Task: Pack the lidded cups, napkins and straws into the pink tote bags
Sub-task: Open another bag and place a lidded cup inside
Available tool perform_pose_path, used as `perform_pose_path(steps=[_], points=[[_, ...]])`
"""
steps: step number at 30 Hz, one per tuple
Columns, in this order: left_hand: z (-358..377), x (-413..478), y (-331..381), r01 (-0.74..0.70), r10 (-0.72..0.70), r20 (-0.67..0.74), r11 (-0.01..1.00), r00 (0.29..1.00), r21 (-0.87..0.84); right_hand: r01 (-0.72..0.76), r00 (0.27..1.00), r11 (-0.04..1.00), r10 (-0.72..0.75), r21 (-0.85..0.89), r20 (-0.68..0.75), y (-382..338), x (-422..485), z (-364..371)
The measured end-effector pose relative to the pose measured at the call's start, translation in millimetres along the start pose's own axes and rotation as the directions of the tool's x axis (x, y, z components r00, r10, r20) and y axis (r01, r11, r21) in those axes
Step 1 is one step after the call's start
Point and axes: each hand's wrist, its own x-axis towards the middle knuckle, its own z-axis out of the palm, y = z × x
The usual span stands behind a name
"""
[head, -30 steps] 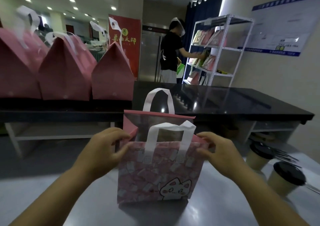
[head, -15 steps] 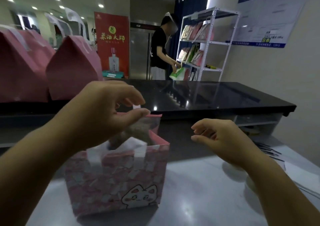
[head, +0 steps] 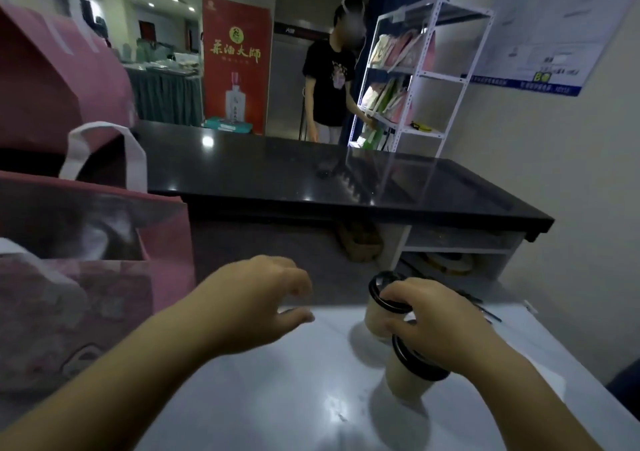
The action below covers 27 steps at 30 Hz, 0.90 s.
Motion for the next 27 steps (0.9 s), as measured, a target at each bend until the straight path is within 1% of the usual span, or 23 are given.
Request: perform_pose_path(steps=[3, 6, 9, 12, 15, 18, 22, 24, 27], points=[[35, 7, 12, 0.037, -0.037, 0.081, 0.999, 0.996, -0.005, -0.092, 0.992, 0.995, 0.096, -0.049, 0.078, 33, -9, 15], [60, 11, 21, 0.061, -0.063, 0.124, 0.998, 0.990, 0.024, -0.186, 0.966, 0.982, 0.185, -0.011, 0.178, 57, -15, 32], [75, 14, 25, 0.084, -0.088, 0.153, 0.996, 0.984, 0.035, -0.226, 0.940, 0.974, 0.208, 0.035, 0.272, 67, -16, 47], [83, 15, 26, 0.106, -0.113, 0.179, 0.993, 0.977, 0.049, -0.252, 0.934, 0.965, 0.220, 0.080, 0.283, 67, -15, 55], [80, 16, 26, 0.127, -0.135, 0.184, 0.990, 0.974, 0.055, -0.230, 0.947, 0.972, 0.211, 0.052, 0.243, 65, -11, 54], [60, 16, 25, 0.114, -0.124, 0.159, 0.991, 0.979, 0.072, -0.175, 0.974, 0.982, 0.163, 0.068, 0.158, 59, -4, 42], [9, 15, 17, 0.091, -0.099, 0.064, 0.989, 0.993, 0.120, -0.032, 0.998, 0.991, 0.039, 0.133, -0.050, 35, 13, 11], [-22, 12, 10, 0.089, -0.092, 0.015, 0.985, 0.996, 0.148, 0.052, 0.987, 0.985, -0.026, 0.164, -0.159, 17, 24, -8], [-68, 3, -6, 0.103, -0.093, -0.061, 0.979, 0.994, 0.178, 0.163, 0.950, 0.963, -0.095, 0.215, -0.298, -14, 44, -36]])
